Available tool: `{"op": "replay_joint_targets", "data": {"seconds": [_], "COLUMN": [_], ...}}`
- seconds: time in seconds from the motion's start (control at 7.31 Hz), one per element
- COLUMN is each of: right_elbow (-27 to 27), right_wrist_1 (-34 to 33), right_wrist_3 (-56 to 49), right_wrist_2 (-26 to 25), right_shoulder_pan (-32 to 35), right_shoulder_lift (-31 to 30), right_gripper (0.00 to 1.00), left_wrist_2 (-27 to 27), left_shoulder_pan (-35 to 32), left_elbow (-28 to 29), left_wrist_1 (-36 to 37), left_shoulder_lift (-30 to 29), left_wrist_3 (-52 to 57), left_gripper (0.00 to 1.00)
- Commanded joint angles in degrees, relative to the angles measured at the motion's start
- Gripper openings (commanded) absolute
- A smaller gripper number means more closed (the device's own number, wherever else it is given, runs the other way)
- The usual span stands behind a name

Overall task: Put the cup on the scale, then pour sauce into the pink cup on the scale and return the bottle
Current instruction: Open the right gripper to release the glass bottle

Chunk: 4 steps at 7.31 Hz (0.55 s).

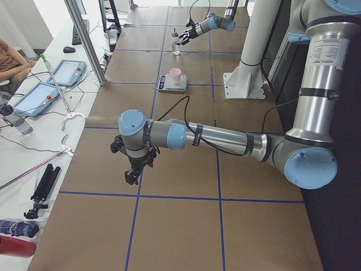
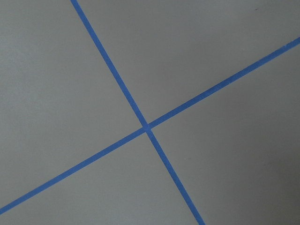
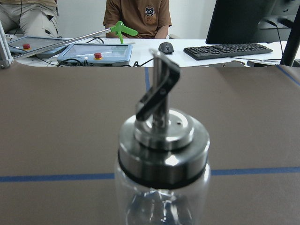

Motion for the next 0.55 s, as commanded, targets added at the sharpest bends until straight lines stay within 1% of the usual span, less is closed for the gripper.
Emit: {"op": "replay_joint_targets", "data": {"seconds": [0.0,0.14,0.27,0.41], "right_elbow": [6.0,9.3,14.7,19.2], "right_wrist_1": [0.0,-0.2,-0.4,-0.7], "right_wrist_3": [0.5,0.5,0.4,0.3], "right_wrist_2": [-1.4,-1.4,-1.4,-1.2], "right_shoulder_pan": [-4.1,-4.7,-4.6,-4.3], "right_shoulder_lift": [-6.7,-9.6,-14.4,-17.0], "right_gripper": [0.98,1.00,1.00,1.00], "left_wrist_2": [0.0,0.0,0.1,0.1], "left_shoulder_pan": [0.0,0.0,0.0,-0.1], "left_elbow": [-0.1,-0.5,-0.8,-0.9], "left_wrist_1": [0.0,0.0,0.0,0.1], "left_shoulder_lift": [0.1,0.2,0.2,0.3], "left_wrist_3": [0.0,0.0,0.0,0.0], "left_gripper": [1.00,1.00,1.00,1.00]}}
